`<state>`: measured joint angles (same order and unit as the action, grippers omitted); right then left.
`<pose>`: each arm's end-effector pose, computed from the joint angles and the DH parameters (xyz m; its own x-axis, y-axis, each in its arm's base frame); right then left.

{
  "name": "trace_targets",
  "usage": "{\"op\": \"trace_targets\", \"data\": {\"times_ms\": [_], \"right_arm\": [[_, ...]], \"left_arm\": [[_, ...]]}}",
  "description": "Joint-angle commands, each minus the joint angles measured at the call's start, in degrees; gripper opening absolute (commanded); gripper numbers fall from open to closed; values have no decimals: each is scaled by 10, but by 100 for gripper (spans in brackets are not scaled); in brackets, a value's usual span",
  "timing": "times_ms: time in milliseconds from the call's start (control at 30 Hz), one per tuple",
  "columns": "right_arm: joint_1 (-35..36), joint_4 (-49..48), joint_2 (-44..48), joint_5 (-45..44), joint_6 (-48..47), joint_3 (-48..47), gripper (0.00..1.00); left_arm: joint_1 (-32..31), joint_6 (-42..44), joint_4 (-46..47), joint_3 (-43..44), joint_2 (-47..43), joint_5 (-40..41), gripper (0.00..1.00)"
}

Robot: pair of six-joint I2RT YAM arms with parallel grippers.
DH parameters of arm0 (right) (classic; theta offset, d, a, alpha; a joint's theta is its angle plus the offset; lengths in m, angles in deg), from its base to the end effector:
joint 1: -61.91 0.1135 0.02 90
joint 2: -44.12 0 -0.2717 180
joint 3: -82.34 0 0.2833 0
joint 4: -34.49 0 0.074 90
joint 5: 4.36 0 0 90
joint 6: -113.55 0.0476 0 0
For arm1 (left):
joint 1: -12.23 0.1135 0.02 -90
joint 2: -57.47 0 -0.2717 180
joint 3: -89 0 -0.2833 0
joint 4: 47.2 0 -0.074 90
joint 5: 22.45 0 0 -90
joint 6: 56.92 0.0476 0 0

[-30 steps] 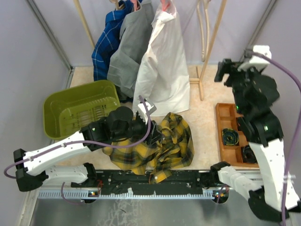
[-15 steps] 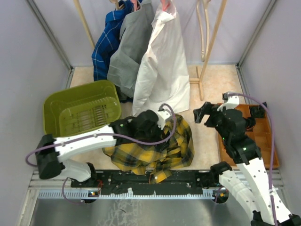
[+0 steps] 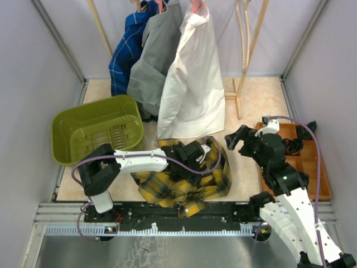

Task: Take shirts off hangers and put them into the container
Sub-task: Pick up the shirt from the center of the board.

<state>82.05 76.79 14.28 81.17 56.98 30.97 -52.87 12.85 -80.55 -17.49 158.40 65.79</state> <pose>0.1528 0.0521 0.3096 -0.4293 0.4276 -0.7955 -0.0460 0.8694 0.4920 0.1597 -0.3474 0.1437 -0.6604 0.6019 -0.4489 0.7296 0.6558 -0.1940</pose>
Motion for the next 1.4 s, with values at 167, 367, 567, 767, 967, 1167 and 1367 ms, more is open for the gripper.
{"op": "trace_targets", "data": {"times_ms": [167, 367, 567, 767, 967, 1167, 1367], "right_arm": [[2, -17, -18, -15, 0, -19, 98], [2, -27, -1, -37, -1, -9, 98], [2, -32, -3, -39, 5, -6, 98], [2, -36, -6, -34, 12, -4, 98], [2, -44, -7, -30, 21, 0, 98], [1, -53, -14, -25, 27, 6, 98], [2, -65, -26, -22, 28, 6, 98]], "left_arm": [[-10, -22, 19, -68, 51, -40, 5], [-29, -6, 38, -98, -163, 147, 0], [-29, 77, 70, -93, -353, 285, 0], [-28, 93, -15, -28, -444, 358, 0], [-29, 75, -94, 29, -515, 437, 0], [-29, 13, -216, 99, -498, 531, 0], [-27, 38, -288, 175, -469, 648, 0]]}}
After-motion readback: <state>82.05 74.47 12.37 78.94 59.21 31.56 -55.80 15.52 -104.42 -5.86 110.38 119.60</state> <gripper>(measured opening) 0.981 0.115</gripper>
